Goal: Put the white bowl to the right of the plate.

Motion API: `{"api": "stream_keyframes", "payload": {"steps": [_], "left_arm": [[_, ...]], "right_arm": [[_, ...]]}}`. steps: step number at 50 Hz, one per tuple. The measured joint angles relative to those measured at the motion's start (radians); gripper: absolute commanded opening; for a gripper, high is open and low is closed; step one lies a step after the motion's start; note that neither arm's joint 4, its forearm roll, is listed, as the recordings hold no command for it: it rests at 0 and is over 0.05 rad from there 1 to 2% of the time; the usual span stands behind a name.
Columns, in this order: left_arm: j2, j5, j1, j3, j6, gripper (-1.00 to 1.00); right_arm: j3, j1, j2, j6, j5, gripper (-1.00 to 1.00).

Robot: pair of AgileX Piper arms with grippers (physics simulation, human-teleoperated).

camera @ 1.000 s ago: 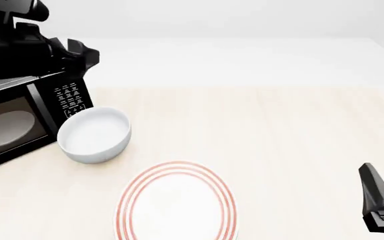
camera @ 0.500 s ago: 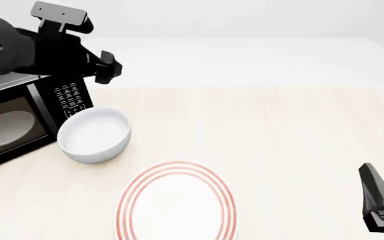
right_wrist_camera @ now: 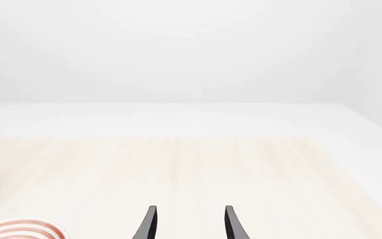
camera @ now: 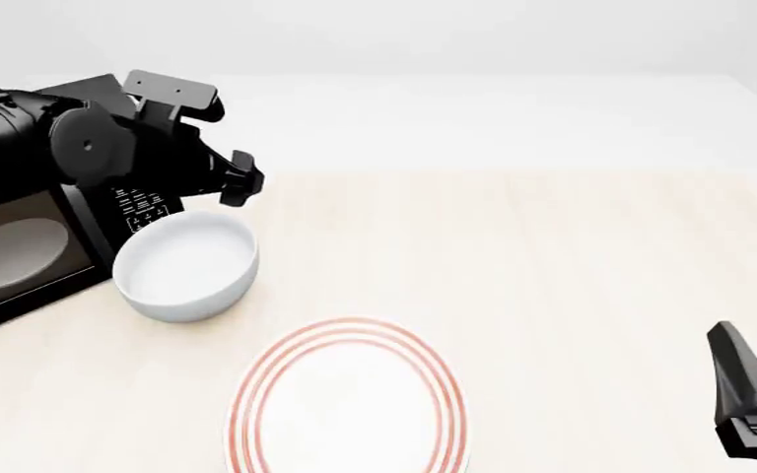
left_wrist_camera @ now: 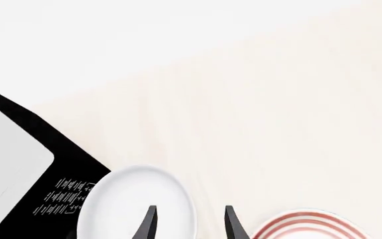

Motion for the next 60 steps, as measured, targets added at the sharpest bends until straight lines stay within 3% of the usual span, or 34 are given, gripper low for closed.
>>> {"api": "stream_keyframes", "payload": {"steps": [60], "left_arm": [[0.146,-0.141,0.002,0.075,-0.037,1.0]], "right_arm": [[0.0,-0.001,0.0,0.0,0.0,1.0]]}}
